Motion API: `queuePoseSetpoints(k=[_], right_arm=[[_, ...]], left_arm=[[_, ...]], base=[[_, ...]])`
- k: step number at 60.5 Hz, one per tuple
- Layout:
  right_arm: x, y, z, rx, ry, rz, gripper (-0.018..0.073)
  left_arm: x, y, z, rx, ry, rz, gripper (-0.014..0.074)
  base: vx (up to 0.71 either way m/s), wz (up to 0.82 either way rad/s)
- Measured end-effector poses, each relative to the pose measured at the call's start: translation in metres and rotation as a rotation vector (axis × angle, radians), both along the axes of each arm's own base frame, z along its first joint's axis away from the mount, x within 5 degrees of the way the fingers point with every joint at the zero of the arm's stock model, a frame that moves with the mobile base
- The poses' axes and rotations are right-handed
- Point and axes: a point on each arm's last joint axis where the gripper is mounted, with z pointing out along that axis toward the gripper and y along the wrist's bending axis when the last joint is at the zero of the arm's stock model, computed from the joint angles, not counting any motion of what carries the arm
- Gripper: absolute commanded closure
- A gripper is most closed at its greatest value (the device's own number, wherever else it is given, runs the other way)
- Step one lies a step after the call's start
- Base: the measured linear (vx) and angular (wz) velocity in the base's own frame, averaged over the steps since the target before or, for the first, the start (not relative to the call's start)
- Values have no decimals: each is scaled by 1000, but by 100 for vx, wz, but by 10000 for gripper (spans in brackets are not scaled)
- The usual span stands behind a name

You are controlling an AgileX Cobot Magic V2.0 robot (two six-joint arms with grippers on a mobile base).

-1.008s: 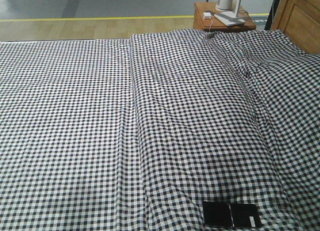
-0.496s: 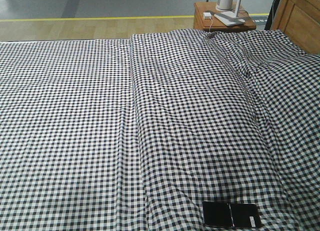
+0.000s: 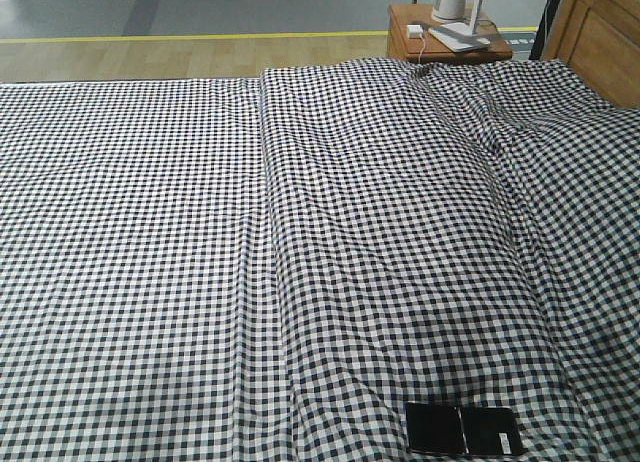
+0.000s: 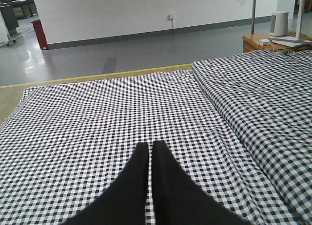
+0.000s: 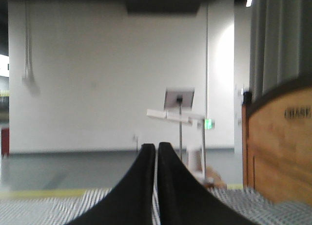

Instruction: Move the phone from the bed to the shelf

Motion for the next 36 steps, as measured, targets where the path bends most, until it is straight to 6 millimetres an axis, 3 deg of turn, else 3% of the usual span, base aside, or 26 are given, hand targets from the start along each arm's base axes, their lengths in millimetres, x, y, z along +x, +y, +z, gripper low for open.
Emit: queuePoseSetpoints(k=[9, 21, 29, 36], right_arm=[[-10, 0, 34, -1, -116, -2, 564], [-38, 0, 106, -8, -289, -5, 564], [-41, 0, 148, -12, -253, 3, 564], [-28, 2, 177, -18, -120, 15, 564]], left_arm=[[0, 0, 0, 0, 0, 0, 595], [0, 0, 0, 0, 0, 0, 595], [0, 0, 0, 0, 0, 0, 595], [0, 0, 0, 0, 0, 0, 595]], base=[[0, 0], [0, 0], [0, 0], [0, 0]])
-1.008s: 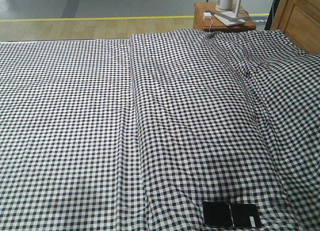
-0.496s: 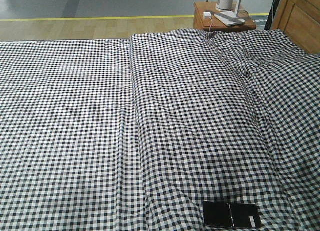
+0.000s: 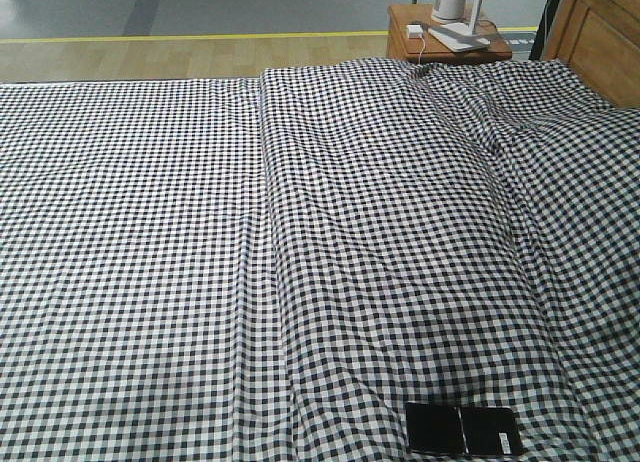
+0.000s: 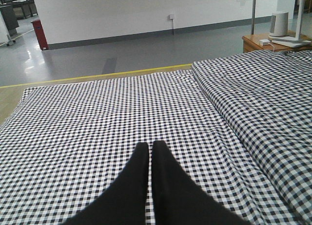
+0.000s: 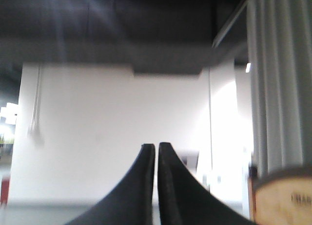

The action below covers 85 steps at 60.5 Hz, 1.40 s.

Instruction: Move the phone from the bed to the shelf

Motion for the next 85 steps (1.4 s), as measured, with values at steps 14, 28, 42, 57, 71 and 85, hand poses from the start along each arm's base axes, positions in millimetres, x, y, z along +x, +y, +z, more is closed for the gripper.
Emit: queuePoseSetpoints(k=[14, 28, 42, 57, 71, 85], right_arm=[[51, 3, 19, -15, 379, 20, 556], [116, 5, -23, -25, 845, 38, 488], [154, 6, -63, -28, 1172, 50, 278], [171, 6, -80, -24, 1278, 52, -80], [171, 6, -80, -4, 1270, 49, -162], [167, 6, -84, 10, 1336, 50, -150]], left_arm=[[0, 0, 0, 0, 0, 0, 595], [0, 0, 0, 0, 0, 0, 595], [0, 0, 0, 0, 0, 0, 595], [0, 0, 0, 0, 0, 0, 595], [0, 0, 0, 0, 0, 0, 595], [0, 0, 0, 0, 0, 0, 595]], base=[[0, 0], [0, 0], [0, 0], [0, 0], [0, 0], [0, 0]])
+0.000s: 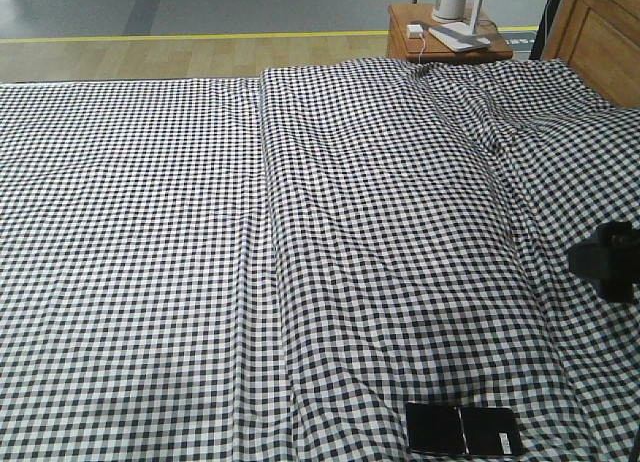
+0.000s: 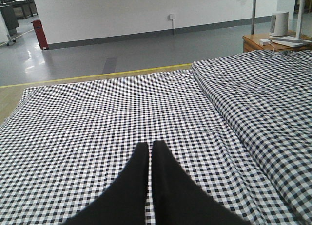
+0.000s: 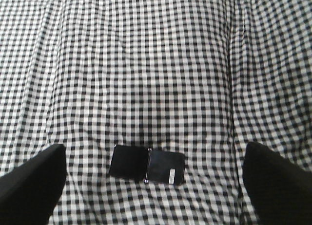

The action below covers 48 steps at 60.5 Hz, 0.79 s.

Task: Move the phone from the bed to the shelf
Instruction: 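Lower the right gripper over the black phone on the bed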

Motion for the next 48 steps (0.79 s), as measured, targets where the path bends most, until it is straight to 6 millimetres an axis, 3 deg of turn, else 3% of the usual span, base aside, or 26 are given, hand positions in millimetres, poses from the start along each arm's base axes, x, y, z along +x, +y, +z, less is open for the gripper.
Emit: queuePoseSetpoints(k=[12, 28, 40, 48], right_arm=[[-3, -3, -10, -16, 127, -26, -144], [12, -13, -20, -41, 229, -97, -133], [32, -57, -13, -9, 251, -225, -127], [46, -85, -29, 65, 292, -257, -123]], left_arm=[[0, 0, 0, 0, 0, 0, 595], [0, 0, 0, 0, 0, 0, 595], [0, 0, 0, 0, 0, 0, 595], [0, 0, 0, 0, 0, 0, 595]], base=[[0, 0], [0, 0], [0, 0], [0, 0]])
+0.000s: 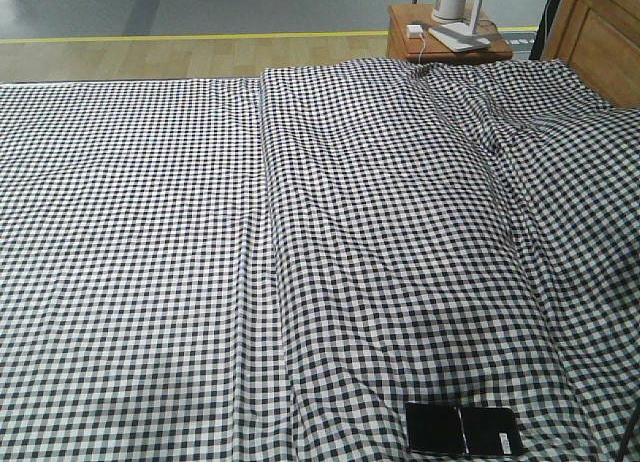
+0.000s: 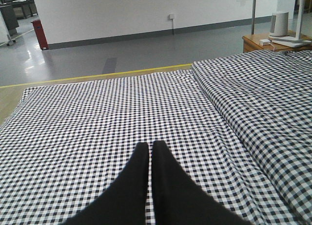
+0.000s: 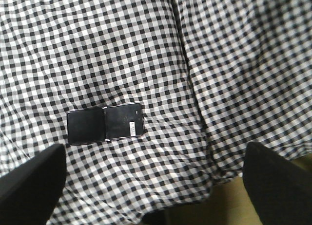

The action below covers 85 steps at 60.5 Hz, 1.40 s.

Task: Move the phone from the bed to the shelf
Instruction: 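Lower the right gripper over the black phone on the bed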

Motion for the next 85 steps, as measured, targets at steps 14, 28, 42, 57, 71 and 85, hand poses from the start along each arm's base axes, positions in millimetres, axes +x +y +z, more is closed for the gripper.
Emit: queuePoseSetpoints(k=[14, 28, 42, 57, 71, 85], right_arm=[[28, -41, -51, 78, 45, -25, -111], [60, -49, -118, 211, 89, 53, -105], [77, -47, -198, 378, 144, 88, -97], [78, -39, -271, 503, 180, 125, -92], [73, -31, -317, 563, 180, 181, -85], [80, -30, -346, 628, 188, 189, -78]], left_arm=[[0, 0, 0, 0, 0, 0, 595], [0, 0, 0, 0, 0, 0, 595], [0, 0, 0, 0, 0, 0, 595], [0, 0, 0, 0, 0, 0, 595], [0, 0, 0, 0, 0, 0, 595], [0, 0, 0, 0, 0, 0, 595]], base=[[0, 0], [0, 0], [0, 0], [0, 0], [0, 0], [0, 0]])
